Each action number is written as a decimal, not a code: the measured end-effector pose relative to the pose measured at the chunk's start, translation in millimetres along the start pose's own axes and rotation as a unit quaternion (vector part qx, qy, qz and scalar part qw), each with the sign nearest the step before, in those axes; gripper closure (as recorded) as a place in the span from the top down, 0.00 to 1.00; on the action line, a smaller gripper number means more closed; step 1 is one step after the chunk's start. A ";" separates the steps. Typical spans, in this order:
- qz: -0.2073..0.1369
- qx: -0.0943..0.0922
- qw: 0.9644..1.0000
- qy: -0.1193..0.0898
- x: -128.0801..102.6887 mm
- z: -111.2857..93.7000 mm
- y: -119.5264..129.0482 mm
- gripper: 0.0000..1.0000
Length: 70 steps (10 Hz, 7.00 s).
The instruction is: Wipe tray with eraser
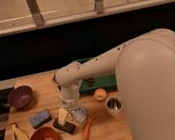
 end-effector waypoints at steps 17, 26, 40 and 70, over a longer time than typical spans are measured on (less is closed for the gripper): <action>-0.015 -0.028 0.999 0.028 18.3 49.0 6.5 0.70; -0.031 0.017 0.999 0.023 23.4 77.2 10.9 0.70; -0.024 0.018 1.000 0.004 24.4 89.4 3.5 0.01; 0.190 0.096 0.973 -0.090 79.4 -146.7 -158.5 0.00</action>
